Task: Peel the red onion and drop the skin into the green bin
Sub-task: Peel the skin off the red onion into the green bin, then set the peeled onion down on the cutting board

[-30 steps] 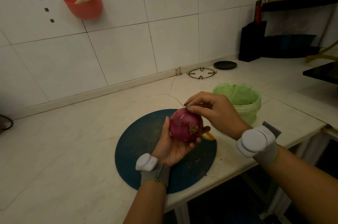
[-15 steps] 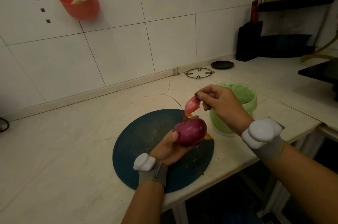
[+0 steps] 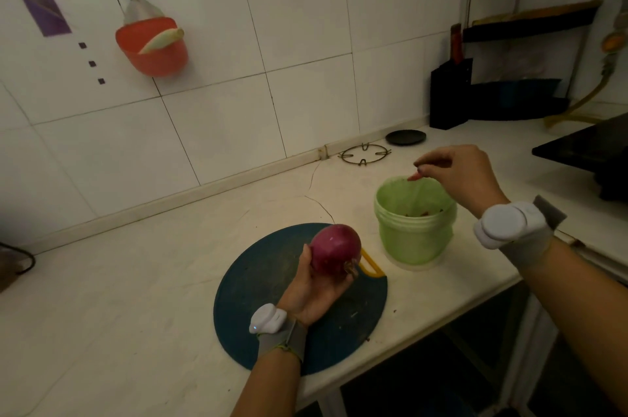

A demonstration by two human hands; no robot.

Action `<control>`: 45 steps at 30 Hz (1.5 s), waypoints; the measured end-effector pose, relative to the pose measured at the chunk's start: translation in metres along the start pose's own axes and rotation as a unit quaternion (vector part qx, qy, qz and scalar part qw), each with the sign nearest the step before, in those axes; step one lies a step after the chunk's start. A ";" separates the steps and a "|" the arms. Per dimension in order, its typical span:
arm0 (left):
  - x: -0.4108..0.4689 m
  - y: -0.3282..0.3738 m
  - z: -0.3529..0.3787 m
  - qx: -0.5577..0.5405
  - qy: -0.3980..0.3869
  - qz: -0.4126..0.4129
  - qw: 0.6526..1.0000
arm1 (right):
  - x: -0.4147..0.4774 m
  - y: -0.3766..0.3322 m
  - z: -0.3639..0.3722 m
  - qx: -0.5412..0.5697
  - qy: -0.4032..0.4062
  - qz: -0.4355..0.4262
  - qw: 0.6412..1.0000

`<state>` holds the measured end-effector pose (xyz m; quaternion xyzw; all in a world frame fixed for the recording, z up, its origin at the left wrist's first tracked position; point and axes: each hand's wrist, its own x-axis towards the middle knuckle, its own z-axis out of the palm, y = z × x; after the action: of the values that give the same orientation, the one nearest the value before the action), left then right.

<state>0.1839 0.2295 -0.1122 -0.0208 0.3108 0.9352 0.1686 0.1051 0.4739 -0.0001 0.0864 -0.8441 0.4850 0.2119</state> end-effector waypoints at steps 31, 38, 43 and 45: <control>-0.011 0.083 -0.021 0.484 0.319 -0.012 0.815 | -0.039 -0.026 0.157 -0.263 -0.408 -0.172 0.857; -0.013 0.097 -0.019 0.603 0.315 0.002 0.733 | -0.051 -0.001 0.175 -0.263 -0.431 -0.188 0.843; -0.011 0.101 -0.013 0.682 0.306 0.055 0.662 | -0.055 0.002 0.176 -0.283 -0.403 -0.197 0.848; -0.014 0.100 -0.015 0.687 0.295 0.050 0.663 | -0.055 -0.003 0.171 -0.282 -0.398 -0.199 0.850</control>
<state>0.1631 0.1421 -0.0649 -0.1581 0.8988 0.4087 -0.0127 0.1087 0.3229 -0.0973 0.3750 -0.9213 0.0971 -0.0350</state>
